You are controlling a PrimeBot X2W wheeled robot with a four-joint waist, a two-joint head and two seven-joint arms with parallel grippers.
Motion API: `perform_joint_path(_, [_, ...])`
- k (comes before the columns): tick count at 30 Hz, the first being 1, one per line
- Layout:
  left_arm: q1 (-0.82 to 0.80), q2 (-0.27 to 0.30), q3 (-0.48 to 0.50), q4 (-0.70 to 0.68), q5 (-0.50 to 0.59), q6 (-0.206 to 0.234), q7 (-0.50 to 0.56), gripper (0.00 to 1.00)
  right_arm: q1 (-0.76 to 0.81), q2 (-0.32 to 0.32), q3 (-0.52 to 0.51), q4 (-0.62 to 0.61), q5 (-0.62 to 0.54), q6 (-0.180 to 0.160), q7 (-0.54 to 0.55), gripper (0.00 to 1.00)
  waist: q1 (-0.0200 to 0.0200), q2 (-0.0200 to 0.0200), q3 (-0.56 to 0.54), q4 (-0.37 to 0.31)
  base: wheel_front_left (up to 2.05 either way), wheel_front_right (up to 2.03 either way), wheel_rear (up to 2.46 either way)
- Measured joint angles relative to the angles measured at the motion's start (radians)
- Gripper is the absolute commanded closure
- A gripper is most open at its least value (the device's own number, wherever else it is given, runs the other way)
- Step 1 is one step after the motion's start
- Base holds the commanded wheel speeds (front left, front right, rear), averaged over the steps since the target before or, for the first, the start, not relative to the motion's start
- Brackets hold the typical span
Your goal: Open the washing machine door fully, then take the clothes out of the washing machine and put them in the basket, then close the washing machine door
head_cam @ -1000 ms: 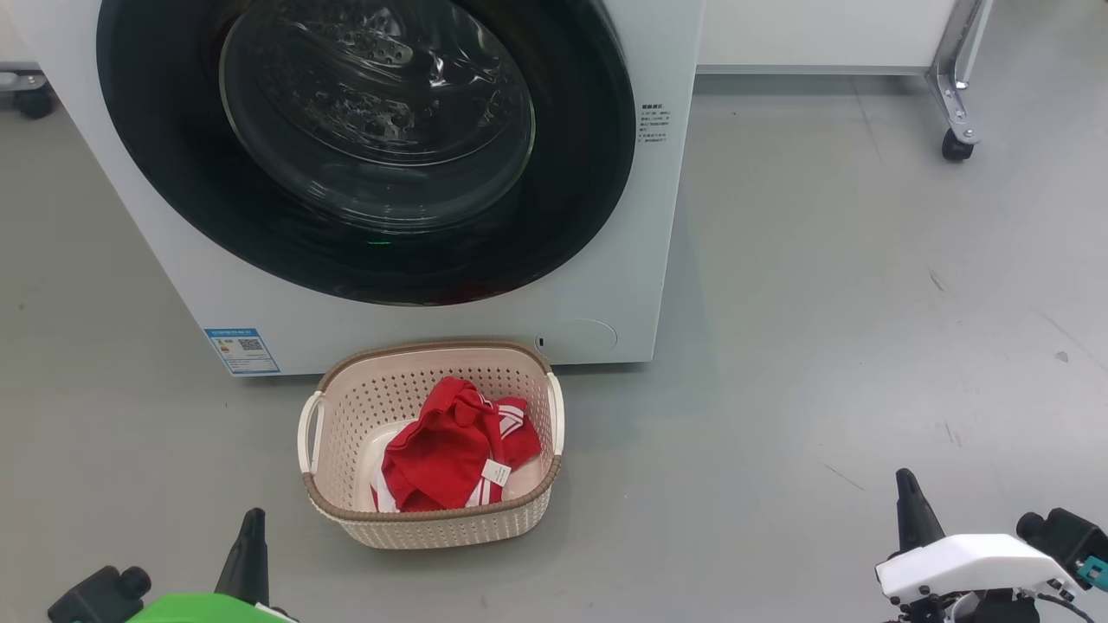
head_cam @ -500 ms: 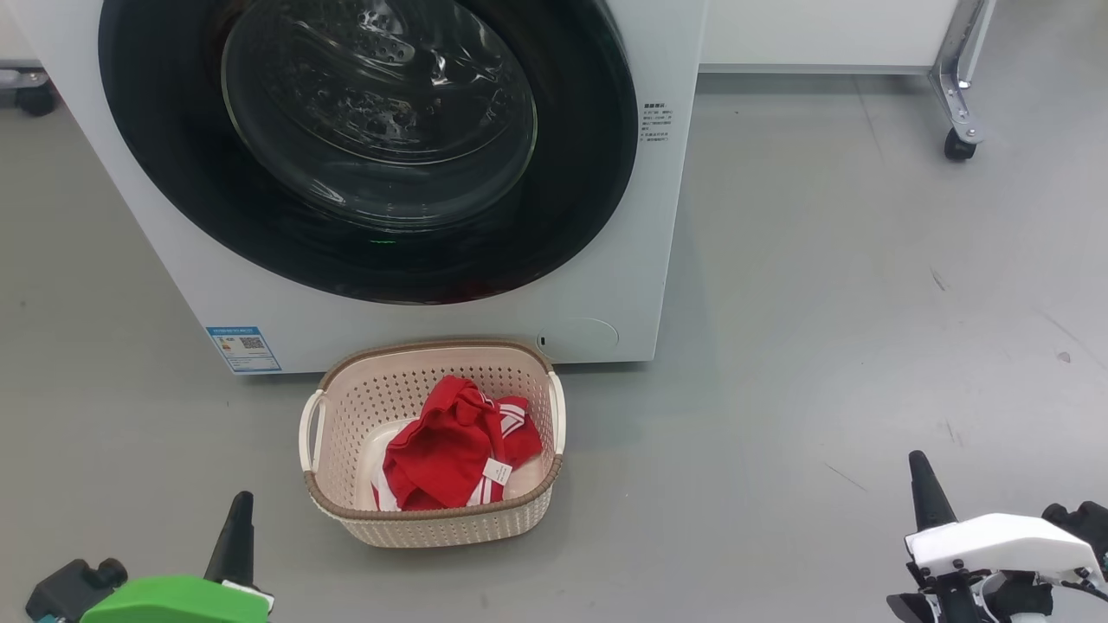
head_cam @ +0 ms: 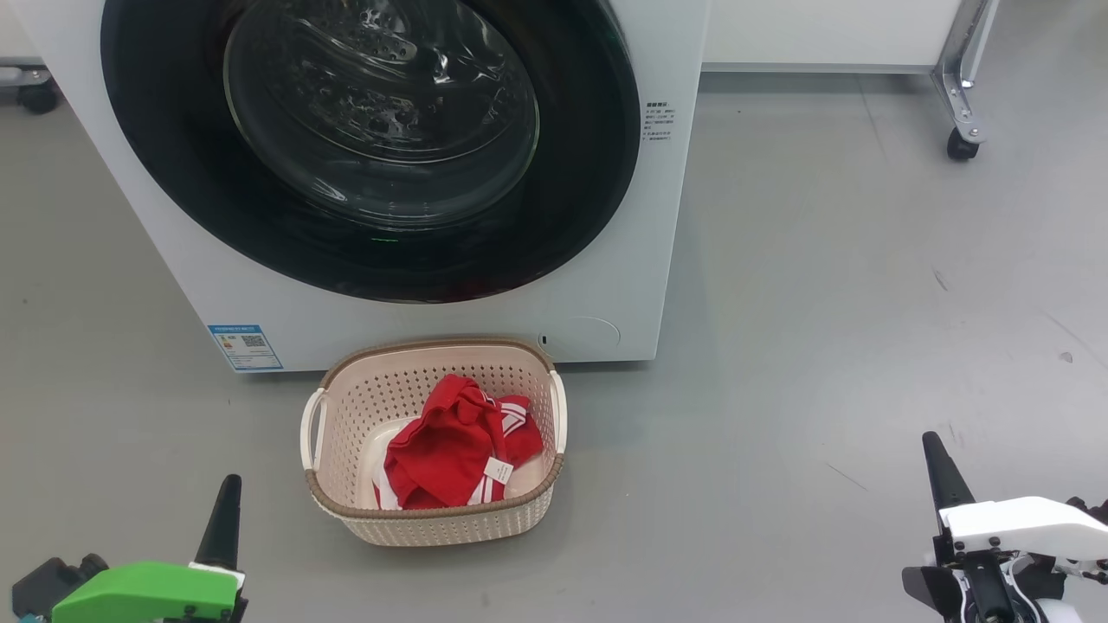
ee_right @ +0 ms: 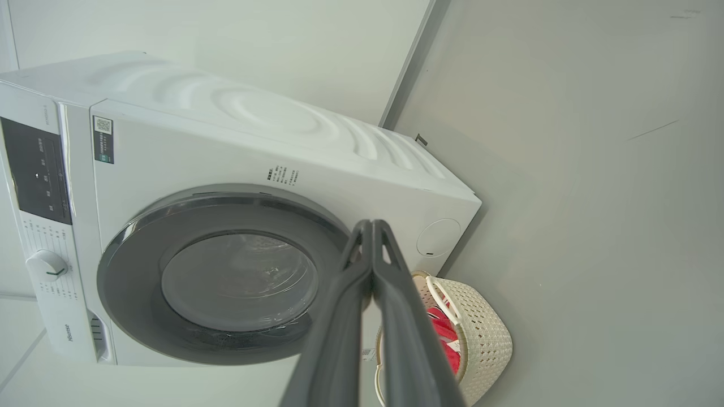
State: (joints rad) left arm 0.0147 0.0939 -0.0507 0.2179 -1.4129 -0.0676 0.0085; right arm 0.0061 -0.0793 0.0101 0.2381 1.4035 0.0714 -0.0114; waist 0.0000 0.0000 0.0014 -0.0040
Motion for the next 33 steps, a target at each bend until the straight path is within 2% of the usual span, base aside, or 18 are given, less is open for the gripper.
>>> perform_joint_path(21, [-0.054, -0.009, 0.057, 0.036, -0.241, -0.045, 0.043, 1.00, -0.050, -0.003, -0.065, 0.022, 0.257, 0.042, 0.057, 1.00, 0.0000, 0.0000, 0.002, 0.004, 0.00, 0.00, 0.00])
perform_joint_path(33, [-0.057, -0.010, 0.060, 0.043, -0.243, -0.048, 0.044, 1.00, -0.058, -0.005, -0.067, 0.028, 0.260, 0.042, 0.059, 1.00, 0.0000, 0.0000, 0.002, 0.004, 0.00, 0.00, 0.00])
